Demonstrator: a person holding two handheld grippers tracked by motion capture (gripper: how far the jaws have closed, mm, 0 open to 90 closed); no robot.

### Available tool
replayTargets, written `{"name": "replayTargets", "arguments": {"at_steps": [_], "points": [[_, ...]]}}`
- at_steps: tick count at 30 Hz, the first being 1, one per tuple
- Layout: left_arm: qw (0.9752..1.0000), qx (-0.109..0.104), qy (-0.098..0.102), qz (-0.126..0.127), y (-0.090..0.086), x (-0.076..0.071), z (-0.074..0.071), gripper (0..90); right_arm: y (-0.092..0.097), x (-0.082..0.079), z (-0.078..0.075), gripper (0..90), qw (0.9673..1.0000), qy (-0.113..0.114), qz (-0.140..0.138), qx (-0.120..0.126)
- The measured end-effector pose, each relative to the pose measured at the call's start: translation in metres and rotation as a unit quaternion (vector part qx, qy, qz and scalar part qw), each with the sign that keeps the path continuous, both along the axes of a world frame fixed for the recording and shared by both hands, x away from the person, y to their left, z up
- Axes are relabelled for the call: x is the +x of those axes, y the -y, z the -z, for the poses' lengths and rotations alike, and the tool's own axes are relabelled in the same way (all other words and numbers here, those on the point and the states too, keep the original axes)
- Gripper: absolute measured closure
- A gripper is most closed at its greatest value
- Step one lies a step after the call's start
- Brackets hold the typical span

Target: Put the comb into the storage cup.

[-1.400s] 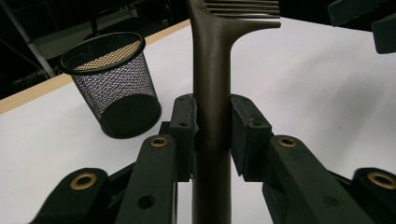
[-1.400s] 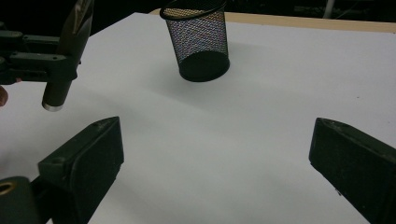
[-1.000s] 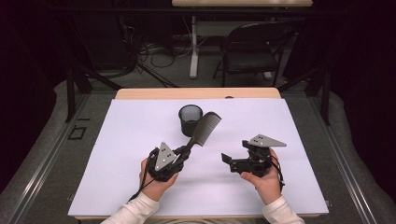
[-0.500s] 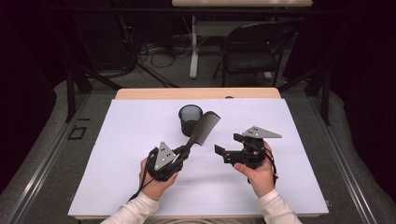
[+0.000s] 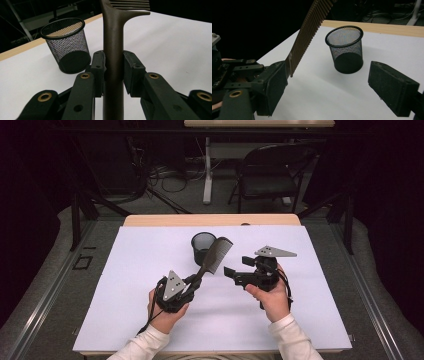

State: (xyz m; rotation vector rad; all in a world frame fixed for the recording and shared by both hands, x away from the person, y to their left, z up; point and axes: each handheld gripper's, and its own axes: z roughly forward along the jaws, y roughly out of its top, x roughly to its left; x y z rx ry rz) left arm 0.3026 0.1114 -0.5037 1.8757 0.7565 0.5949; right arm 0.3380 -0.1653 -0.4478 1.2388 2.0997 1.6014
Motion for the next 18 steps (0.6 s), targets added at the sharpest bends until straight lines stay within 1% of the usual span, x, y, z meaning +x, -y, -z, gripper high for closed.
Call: {"name": "replayTargets", "arguments": {"at_steps": [1,2,6,11,15,18], "points": [[1.0,0.0,-0.001,0.0,0.0,0.0,0.0,72.3,-0.001,0.002,-0.002,15.1,1.0,-0.005,-0.002,0.003],[1.0,0.0,0.0,-0.001,-0.001,0.0,0.0,72.4,-0.002,0.003,-0.003,15.1,1.0,-0.008,-0.004,0.001],[1.0,-0.004,-0.001,-0.004,-0.002,0.001,-0.001,72.3,-0.006,0.008,-0.009,15.5,0.9999,-0.011,-0.006,0.004],[1.0,-0.007,0.0,-0.007,-0.004,0.002,-0.001,72.4,-0.009,0.013,-0.016,16.6,0.9997,-0.013,-0.007,0.02],[1.0,-0.007,0.0,-0.006,-0.004,0.002,-0.002,72.4,-0.008,0.012,-0.018,19.0,0.9994,-0.013,-0.005,0.031],[1.0,-0.007,0.001,-0.006,-0.005,0.002,-0.002,72.3,-0.006,0.012,-0.017,19.9,0.9994,-0.014,-0.005,0.033]]}}
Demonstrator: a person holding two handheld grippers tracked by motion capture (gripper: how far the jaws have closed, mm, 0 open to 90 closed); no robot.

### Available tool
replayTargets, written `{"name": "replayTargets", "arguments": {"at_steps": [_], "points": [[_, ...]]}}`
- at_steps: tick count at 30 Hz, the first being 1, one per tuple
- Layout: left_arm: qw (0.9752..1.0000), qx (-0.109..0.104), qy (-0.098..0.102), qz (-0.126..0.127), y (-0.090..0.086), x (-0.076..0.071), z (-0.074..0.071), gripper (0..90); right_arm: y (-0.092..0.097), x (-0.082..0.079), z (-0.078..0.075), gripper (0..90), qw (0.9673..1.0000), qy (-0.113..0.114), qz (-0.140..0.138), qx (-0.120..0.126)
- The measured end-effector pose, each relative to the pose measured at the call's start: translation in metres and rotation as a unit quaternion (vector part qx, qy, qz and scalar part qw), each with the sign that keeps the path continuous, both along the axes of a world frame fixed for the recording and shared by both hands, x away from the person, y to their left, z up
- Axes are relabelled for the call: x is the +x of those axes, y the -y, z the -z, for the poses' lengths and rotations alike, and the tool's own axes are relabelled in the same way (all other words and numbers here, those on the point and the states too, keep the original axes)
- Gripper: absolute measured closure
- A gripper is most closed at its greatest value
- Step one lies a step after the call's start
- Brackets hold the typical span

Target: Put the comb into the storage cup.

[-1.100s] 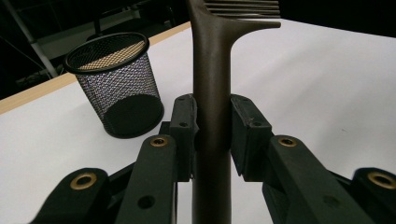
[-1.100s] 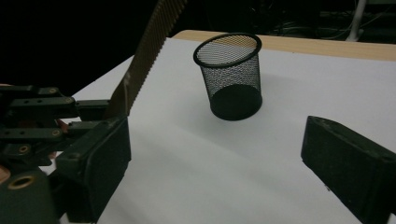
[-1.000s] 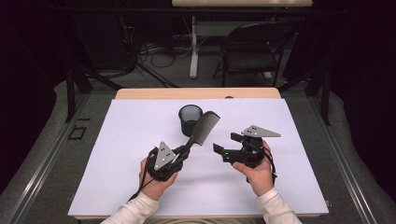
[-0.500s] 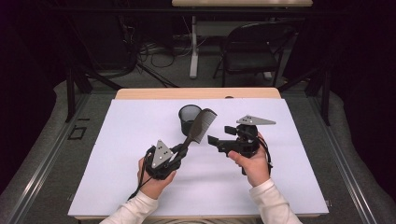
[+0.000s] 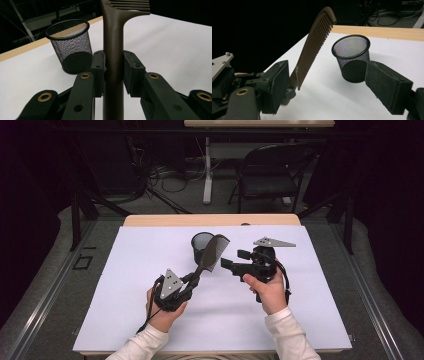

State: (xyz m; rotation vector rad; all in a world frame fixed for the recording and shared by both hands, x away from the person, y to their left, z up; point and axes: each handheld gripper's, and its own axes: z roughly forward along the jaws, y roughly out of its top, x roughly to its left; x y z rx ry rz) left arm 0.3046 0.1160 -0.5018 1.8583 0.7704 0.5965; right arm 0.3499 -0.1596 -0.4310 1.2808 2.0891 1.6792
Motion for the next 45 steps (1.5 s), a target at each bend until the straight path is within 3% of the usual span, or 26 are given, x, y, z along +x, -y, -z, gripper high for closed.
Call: {"name": "replayTargets", "arguments": {"at_steps": [12,22,28,36,45], "points": [[1.0,-0.001,0.004,0.0,0.0,-0.001,0.0,72.3,0.004,0.0,0.007,23.6,0.9998,-0.01,0.0,0.015],[1.0,-0.001,0.005,0.004,0.003,-0.003,0.001,72.4,0.007,0.0,0.01,27.6,0.9977,-0.03,0.001,0.06],[1.0,0.003,0.005,0.007,0.005,-0.004,0.002,72.3,0.01,0.001,0.013,30.1,0.9969,-0.038,-0.001,0.069],[0.9999,0.006,0.002,0.012,0.008,-0.006,0.005,72.3,0.007,0.001,0.016,34.4,0.9968,-0.032,-0.005,0.073],[0.9998,0.01,0.001,0.02,0.013,-0.008,0.007,72.3,0.009,-0.001,0.015,36.8,0.9971,-0.019,0.013,0.072]]}}
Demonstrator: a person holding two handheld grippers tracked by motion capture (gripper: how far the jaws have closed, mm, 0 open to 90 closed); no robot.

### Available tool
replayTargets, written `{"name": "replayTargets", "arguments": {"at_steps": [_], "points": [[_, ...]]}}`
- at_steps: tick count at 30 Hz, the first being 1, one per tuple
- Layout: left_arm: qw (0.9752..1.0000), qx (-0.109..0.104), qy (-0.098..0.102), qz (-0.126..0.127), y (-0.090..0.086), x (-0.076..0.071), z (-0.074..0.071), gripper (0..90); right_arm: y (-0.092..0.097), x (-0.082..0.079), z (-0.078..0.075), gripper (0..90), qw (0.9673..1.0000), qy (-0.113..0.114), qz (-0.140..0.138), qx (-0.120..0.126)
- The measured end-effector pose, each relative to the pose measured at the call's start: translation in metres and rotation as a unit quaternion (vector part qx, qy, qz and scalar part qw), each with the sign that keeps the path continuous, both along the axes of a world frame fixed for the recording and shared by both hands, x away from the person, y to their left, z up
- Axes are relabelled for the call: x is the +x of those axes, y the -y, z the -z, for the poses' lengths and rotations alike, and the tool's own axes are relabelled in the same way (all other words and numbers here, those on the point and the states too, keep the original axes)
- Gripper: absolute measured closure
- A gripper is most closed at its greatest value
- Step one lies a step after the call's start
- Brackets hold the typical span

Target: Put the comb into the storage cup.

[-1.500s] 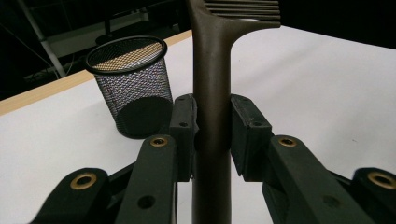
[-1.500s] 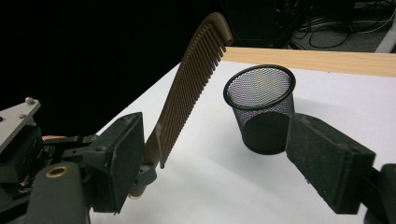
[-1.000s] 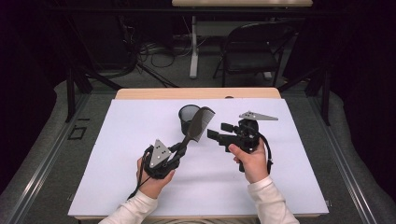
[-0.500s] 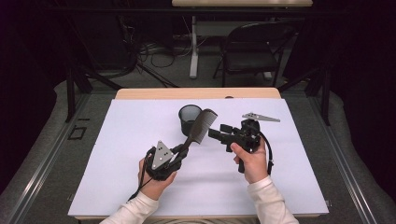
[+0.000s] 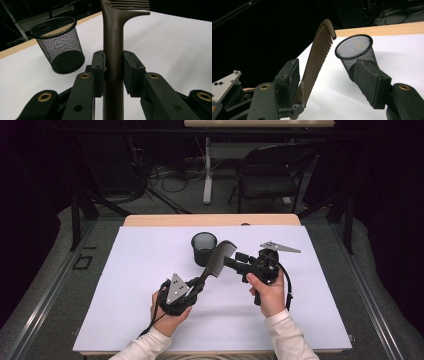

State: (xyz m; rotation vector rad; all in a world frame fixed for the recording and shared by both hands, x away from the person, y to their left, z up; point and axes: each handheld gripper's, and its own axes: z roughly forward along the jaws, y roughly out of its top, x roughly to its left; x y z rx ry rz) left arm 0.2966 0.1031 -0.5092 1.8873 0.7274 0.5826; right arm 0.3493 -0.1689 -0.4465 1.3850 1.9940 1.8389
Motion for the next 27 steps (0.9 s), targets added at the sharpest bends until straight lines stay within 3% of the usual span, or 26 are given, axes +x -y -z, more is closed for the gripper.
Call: {"name": "replayTargets", "arguments": {"at_steps": [9,27], "points": [[1.0,0.003,0.0,0.003,0.002,-0.0014,0.0012,72.3,0.0008,0.0,0.001,37.6,1.0,-0.001,0.004,0.004],[0.9999,0.006,-0.004,0.009,0.0062,-0.004,0.0037,72.4,0.0031,0.0002,0.0047,50.7,0.9996,-0.005,-0.001,0.026]]}}
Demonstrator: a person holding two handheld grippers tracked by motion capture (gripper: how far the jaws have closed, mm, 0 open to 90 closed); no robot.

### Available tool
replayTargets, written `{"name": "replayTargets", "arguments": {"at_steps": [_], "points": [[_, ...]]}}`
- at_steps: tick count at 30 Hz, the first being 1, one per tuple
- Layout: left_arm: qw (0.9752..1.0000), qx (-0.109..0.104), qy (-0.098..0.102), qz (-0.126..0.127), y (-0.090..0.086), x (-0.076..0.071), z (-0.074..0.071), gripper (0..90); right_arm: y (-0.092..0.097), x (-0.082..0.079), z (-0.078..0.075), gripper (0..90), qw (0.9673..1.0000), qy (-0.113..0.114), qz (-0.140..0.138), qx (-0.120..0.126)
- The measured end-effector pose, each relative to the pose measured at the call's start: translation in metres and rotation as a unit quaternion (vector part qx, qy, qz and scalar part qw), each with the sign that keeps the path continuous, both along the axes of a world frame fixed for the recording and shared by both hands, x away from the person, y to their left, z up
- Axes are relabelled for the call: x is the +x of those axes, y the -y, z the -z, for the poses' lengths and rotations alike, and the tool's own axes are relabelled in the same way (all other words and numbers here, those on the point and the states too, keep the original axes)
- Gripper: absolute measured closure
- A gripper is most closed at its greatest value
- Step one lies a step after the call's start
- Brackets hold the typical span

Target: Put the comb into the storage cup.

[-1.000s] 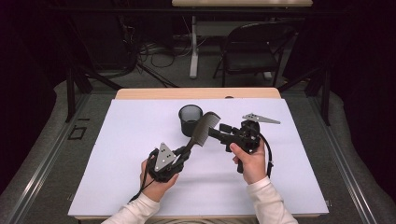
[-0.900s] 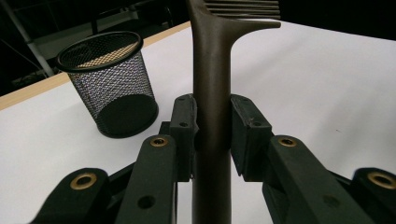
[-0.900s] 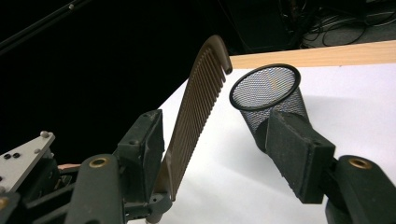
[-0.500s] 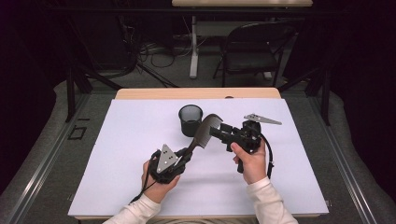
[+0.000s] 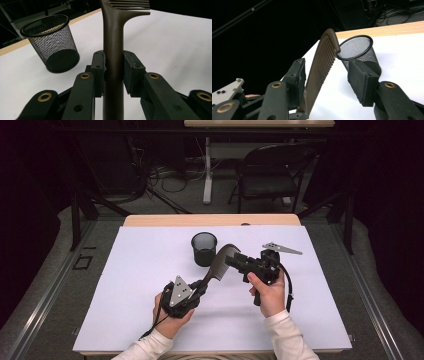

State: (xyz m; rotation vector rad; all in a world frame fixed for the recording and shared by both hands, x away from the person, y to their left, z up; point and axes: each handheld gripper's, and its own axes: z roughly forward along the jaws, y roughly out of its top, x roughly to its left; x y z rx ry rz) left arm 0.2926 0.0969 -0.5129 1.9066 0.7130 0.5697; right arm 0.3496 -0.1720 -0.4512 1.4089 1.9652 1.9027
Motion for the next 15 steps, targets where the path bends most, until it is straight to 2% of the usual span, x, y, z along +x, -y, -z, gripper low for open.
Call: {"name": "replayTargets", "arguments": {"at_steps": [9,15], "points": [[1.0,0.003,0.001,0.007,0.0037,-0.003,0.0015,72.3,0.0042,0.0006,0.0032,62.0,0.9997,0.0,0.002,0.023],[0.9999,0.005,0.001,0.009,0.005,-0.0037,0.0023,72.3,0.0046,0.0007,0.0044,65.5,0.9997,0.0,0.005,0.025]]}}
